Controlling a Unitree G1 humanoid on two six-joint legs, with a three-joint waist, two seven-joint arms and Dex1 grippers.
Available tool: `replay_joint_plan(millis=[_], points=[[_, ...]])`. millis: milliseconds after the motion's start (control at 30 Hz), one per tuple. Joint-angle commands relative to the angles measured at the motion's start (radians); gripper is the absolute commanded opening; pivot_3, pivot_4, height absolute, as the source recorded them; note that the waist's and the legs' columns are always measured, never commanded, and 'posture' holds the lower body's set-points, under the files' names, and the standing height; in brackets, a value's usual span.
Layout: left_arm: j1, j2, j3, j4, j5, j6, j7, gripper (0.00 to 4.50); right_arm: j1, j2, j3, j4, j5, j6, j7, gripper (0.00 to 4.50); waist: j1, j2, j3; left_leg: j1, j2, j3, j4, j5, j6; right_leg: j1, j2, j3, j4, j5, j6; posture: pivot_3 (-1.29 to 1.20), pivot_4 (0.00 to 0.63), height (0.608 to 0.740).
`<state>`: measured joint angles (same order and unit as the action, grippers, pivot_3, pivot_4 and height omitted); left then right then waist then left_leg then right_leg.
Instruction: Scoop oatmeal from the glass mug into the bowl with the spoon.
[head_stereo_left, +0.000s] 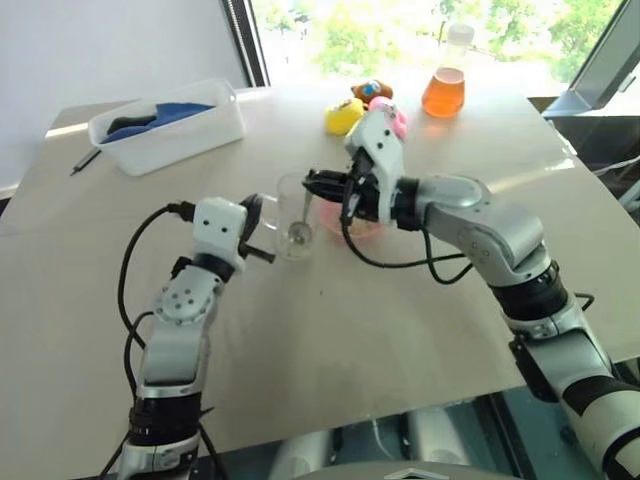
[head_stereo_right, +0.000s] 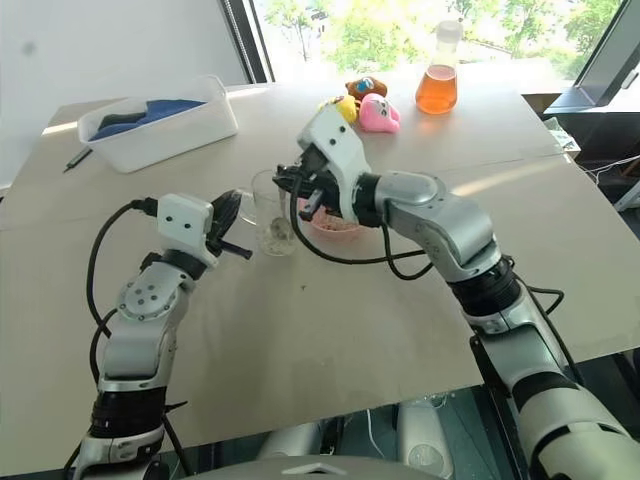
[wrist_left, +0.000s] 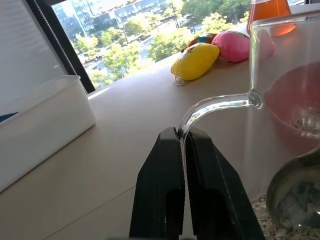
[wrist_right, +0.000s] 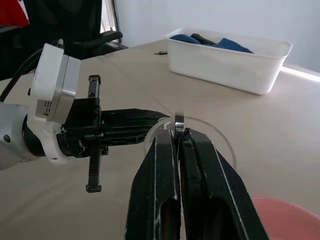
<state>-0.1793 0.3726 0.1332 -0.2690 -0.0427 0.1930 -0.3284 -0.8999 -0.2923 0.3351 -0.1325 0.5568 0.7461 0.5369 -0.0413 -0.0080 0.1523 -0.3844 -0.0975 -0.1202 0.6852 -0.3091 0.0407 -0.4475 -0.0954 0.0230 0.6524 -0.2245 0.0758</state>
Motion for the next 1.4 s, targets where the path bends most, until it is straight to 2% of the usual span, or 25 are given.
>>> replay_joint_plan(millis=[33, 367, 767, 1033, 1200, 1400], points=[[-0.022, 0.005, -0.014, -0.016, 0.0, -0.046, -0.005, 0.06, -0.002, 0.04, -0.034, -0.025, 0.022, 0.064, 0.002, 0.0, 0.0, 0.0, 0.0, 0.0, 0.0, 0.0, 0.0, 0.0, 0.0, 0.0, 0.0, 0.0, 0.0, 0.0, 0.0, 0.0, 0.15, 0.74], [0.029, -0.01, -0.036, 0.076, 0.037, -0.167, 0.014, 0.06, -0.069, 0.167, -0.328, 0.074, 0.139, 0.328, -0.179, 0.0, 0.0, 0.0, 0.0, 0.0, -0.001, 0.0, 0.0, 0.0, 0.0, 0.0, 0.0, 0.0, 0.001, 0.0, 0.0, 0.0, 0.15, 0.74], [0.062, -0.047, -0.043, 0.19, 0.061, -0.333, 0.05, 0.06, -0.143, 0.216, -0.587, 0.118, 0.262, 0.499, -0.337, 0.0, 0.0, 0.0, 0.0, 0.001, -0.001, 0.001, 0.001, 0.0, 0.0, 0.0, -0.002, -0.001, 0.004, 0.0, 0.0, 0.0, 0.15, 0.74], [0.062, -0.054, -0.05, 0.225, 0.072, -0.386, 0.06, 0.06, -0.188, 0.246, -0.789, 0.167, 0.382, 0.636, -0.501, 0.0, 0.0, 0.001, -0.001, 0.001, -0.001, 0.001, 0.001, 0.0, 0.0, 0.0, -0.002, -0.001, 0.005, 0.0, 0.0, 0.0, 0.15, 0.74], [0.067, -0.052, -0.067, 0.247, 0.086, -0.425, 0.06, 0.06, -0.215, 0.277, -0.913, 0.211, 0.438, 0.676, -0.642, 0.0, 0.001, 0.005, -0.004, 0.002, -0.001, 0.002, 0.001, 0.0, 0.0, 0.0, -0.003, 0.0, 0.006, 0.0, 0.0, 0.0, 0.15, 0.74], [0.071, -0.053, -0.071, 0.26, 0.086, -0.435, 0.07, 0.06, -0.249, 0.273, -1.01, 0.265, 0.518, 0.693, -0.741, 0.0, 0.001, 0.008, -0.007, 0.002, -0.002, 0.002, 0.001, 0.0, 0.0, 0.0, -0.004, 0.0, 0.007, 0.0, 0.0, 0.0, 0.15, 0.74]])
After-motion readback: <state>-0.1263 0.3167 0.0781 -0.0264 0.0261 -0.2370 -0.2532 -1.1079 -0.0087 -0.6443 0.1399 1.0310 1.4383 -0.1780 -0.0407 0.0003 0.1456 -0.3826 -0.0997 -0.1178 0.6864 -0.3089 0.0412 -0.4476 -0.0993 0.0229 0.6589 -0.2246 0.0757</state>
